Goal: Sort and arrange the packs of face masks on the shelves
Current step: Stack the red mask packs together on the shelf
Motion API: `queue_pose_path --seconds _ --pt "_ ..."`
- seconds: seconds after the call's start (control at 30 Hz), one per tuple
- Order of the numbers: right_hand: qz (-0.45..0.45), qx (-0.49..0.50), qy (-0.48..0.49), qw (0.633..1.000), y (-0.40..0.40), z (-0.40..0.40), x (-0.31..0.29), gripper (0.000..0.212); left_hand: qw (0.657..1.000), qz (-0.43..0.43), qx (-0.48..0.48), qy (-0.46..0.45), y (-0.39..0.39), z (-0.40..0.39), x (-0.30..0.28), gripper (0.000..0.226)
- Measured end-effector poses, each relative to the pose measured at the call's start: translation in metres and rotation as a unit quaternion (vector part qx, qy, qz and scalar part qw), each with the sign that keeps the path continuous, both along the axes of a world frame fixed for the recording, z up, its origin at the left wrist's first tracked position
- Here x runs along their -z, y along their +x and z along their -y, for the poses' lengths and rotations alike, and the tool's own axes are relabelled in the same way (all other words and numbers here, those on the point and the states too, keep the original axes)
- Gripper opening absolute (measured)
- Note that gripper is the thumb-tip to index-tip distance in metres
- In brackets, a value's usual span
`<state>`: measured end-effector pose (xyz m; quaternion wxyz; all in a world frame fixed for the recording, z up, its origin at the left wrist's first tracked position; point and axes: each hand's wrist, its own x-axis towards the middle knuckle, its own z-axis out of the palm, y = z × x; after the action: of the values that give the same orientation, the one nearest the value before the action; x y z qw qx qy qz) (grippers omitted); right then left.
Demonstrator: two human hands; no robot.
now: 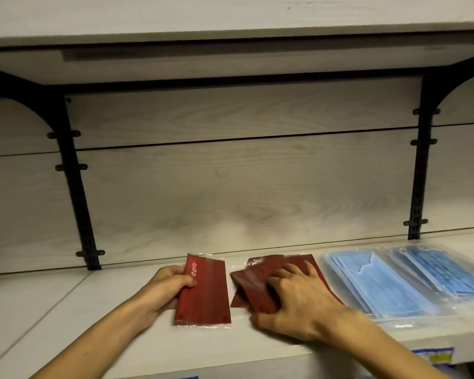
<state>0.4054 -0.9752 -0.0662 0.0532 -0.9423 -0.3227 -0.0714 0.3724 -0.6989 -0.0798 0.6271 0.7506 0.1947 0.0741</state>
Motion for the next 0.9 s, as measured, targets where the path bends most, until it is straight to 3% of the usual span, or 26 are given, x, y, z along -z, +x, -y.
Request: queue_pose_path --seconds 0.1,0.2,0.33,0.47,0.53,0.63,0.7,0.83,0.9 --pt "0.005 0.024 0.08 0.997 0.004 -0.002 -0.008 0.047 1.0 0.012 -0.001 -0.011 -0.002 -0.001 -0.001 0.015" --pt "-0.021 0.046 0.242 0.969 0.008 -0.005 -0.01 0.038 0.999 0.029 -0.017 -0.019 -0.002 0.0 0.001 0.012" --pt "-0.138 0.043 0.452 0.88 0.015 -0.024 -0.006 0.015 0.998 0.04 -0.033 -0.024 -0.001 0.002 0.001 0.011" --pt "-0.284 0.077 0.562 0.773 0.02 -0.046 -0.005 0.023 0.999 0.039 -0.009 -0.028 -0.003 0.003 -0.001 0.021" --pt "-0.322 0.076 0.573 0.749 0.02 -0.055 -0.002 0.019 0.998 0.045 0.016 -0.051 -0.006 0.002 -0.003 0.027" --pt "-0.365 0.05 0.57 0.734 0.014 -0.068 0.001 0.034 0.994 0.055 0.04 -0.08 -0.011 -0.001 -0.005 0.029" --pt "-0.373 0.033 0.565 0.735 0.011 -0.077 0.003 0.032 0.994 0.054 0.048 -0.082 -0.014 -0.003 -0.007 0.026" --pt "-0.245 -0.021 0.535 0.808 0.001 -0.093 0.005 0.048 0.995 0.056 0.037 -0.07 -0.015 -0.014 -0.008 0.029" --pt "-0.225 -0.058 0.479 0.846 -0.011 -0.1 0.005 0.053 0.995 0.063 0.031 -0.076 -0.016 -0.02 -0.009 0.031"
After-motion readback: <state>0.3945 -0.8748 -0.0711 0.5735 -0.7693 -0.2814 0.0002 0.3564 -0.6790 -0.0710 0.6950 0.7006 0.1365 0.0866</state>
